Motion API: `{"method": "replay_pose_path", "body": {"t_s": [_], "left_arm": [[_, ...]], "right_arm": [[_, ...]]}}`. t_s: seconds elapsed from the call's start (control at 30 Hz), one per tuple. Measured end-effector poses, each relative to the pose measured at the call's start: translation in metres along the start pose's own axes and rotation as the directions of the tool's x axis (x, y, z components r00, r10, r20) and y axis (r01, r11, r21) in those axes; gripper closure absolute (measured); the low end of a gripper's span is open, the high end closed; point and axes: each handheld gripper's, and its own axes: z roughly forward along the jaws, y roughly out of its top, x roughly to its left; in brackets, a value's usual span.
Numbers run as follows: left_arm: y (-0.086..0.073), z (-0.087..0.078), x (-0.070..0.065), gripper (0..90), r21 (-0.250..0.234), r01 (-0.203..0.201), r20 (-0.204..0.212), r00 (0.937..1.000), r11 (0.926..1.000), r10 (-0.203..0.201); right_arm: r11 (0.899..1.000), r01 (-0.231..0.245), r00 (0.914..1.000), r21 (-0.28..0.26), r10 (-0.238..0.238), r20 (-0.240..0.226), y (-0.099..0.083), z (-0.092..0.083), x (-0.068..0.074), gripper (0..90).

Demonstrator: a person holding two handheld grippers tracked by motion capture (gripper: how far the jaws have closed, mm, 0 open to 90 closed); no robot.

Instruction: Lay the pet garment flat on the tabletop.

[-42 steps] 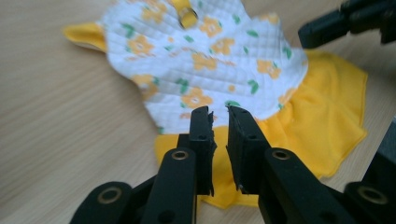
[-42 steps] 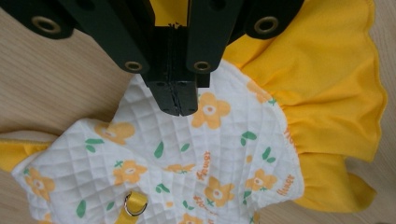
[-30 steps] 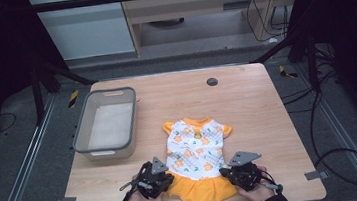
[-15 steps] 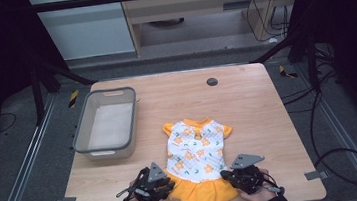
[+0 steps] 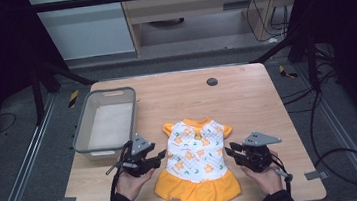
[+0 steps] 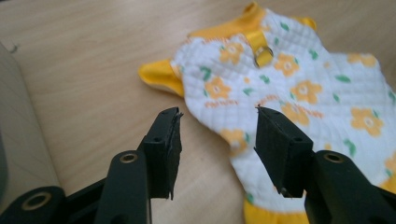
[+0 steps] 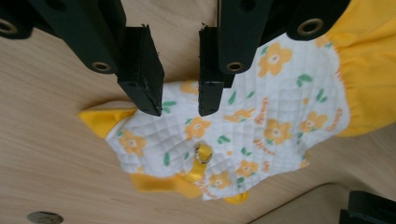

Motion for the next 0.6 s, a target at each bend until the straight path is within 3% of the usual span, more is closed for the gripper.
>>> {"method": "replay_pose_path", "body": {"t_s": [0.1,0.3,0.6], "left_arm": [[0.012,0.010,0.008,49.2,-0.015,0.011,-0.023,0.9997,0.9998,-0.011],[0.025,0.033,0.020,47.5,0.004,0.009,-0.061,0.9981,1.0000,-0.009],[0.036,0.070,0.034,45.9,0.048,0.011,-0.103,0.9947,0.9988,-0.006]], "right_arm": [[1.000,-0.011,0.9997,-0.004,0.011,0.024,0.008,0.006,-0.008,69.3],[0.999,-0.008,0.9972,-0.035,0.011,0.074,0.027,0.026,-0.025,67.4],[0.999,-0.041,0.9885,0.009,0.040,0.146,0.035,0.064,-0.048,66.0]]}}
